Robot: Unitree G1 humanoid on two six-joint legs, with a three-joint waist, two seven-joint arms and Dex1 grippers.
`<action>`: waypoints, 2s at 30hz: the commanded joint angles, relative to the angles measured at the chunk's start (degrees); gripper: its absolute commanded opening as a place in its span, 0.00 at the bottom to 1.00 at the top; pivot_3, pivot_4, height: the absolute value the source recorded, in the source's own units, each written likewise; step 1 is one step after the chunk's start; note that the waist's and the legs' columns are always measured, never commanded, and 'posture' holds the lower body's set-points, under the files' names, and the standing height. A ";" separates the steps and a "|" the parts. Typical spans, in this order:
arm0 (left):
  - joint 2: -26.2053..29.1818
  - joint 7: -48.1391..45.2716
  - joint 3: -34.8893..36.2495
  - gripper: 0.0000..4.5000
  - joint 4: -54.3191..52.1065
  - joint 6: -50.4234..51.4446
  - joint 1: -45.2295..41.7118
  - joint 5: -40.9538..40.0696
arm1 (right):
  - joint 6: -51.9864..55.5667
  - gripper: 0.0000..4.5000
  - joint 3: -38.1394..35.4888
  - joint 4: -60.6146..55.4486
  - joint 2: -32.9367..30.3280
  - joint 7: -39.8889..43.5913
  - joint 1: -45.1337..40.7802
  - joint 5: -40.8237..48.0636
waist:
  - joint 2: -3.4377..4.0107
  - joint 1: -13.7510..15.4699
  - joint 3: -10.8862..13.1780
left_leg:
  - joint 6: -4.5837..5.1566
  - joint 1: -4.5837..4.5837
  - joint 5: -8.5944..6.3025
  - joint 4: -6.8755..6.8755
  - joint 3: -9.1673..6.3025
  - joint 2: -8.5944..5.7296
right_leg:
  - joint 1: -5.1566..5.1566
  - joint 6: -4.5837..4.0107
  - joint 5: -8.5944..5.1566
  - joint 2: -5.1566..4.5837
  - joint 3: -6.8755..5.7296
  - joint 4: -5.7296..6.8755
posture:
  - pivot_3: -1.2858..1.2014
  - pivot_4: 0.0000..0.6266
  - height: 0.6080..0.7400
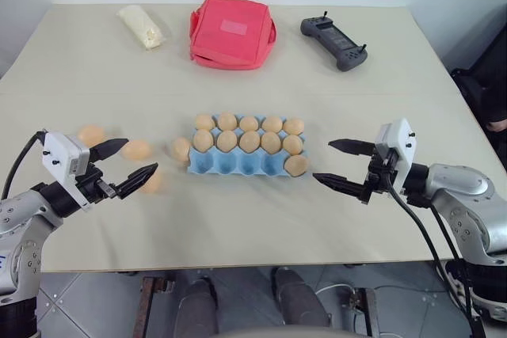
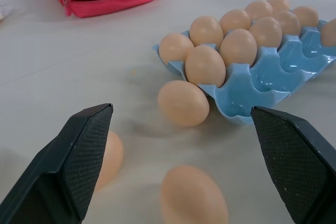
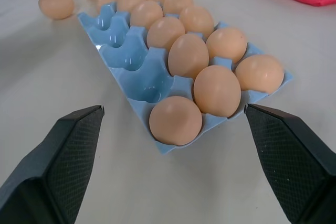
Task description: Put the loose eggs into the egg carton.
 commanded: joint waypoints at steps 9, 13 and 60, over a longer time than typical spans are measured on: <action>1.90 5.03 0.85 1.00 -3.70 4.11 -3.31 -0.21 | -1.14 1.00 0.81 1.33 0.82 0.49 -2.65 0.25 | -0.02 -0.10 0.00 | 0.00 0.00 0.00 0.01 -0.01 0.00 | 0.00 0.02 0.01 0.00 0.00 0.00 | 0.52 0.24 1.00; 3.15 6.07 4.80 1.00 -6.55 9.43 -0.96 -3.16 | -1.93 1.00 1.80 4.22 0.72 1.86 -4.67 -0.26 | -0.02 -0.21 0.00 | 0.00 0.00 0.00 0.00 -0.01 0.00 | 0.00 0.03 0.02 0.01 -0.01 0.01 | 0.52 0.24 1.00; -3.41 19.32 -8.89 0.66 -7.75 17.15 2.63 8.22 | -1.16 1.00 4.31 9.93 -0.99 10.88 -11.35 0.34 | -0.27 -1.36 0.05 | 0.02 0.00 -0.06 0.22 -0.12 -0.04 | 0.11 -0.16 -0.05 -0.03 -0.04 0.01 | 0.52 0.24 1.00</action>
